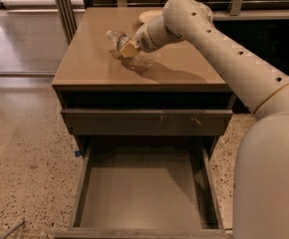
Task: Pick water bottle from middle drawer and place on counter
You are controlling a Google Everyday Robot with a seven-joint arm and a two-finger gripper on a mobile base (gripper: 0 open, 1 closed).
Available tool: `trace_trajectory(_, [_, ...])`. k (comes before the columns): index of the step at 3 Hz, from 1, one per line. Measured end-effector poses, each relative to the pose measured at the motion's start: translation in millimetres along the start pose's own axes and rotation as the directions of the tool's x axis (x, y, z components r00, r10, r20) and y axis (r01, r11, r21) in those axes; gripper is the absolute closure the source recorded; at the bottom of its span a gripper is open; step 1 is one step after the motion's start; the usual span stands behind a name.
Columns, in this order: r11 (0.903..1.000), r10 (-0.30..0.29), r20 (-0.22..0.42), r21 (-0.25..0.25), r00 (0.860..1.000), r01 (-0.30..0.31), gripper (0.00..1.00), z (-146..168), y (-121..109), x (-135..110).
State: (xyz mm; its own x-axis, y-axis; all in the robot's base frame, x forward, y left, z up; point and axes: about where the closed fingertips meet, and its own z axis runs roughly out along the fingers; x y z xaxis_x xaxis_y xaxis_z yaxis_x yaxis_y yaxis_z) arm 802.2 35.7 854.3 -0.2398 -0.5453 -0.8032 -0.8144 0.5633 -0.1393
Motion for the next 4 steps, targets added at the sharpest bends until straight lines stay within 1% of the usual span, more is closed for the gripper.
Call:
trace_trajectory(1, [1.0000, 0.000, 0.000, 0.000, 1.000, 0.000, 0.27, 0.0, 0.0, 0.0])
trace_trajectory(2, [1.0000, 0.000, 0.000, 0.000, 1.000, 0.000, 0.04, 0.1, 0.0, 0.0])
trace_trajectory(3, [1.0000, 0.000, 0.000, 0.000, 1.000, 0.000, 0.00, 0.1, 0.0, 0.0])
trace_trajectory(4, [1.0000, 0.000, 0.000, 0.000, 1.000, 0.000, 0.00, 0.1, 0.1, 0.0])
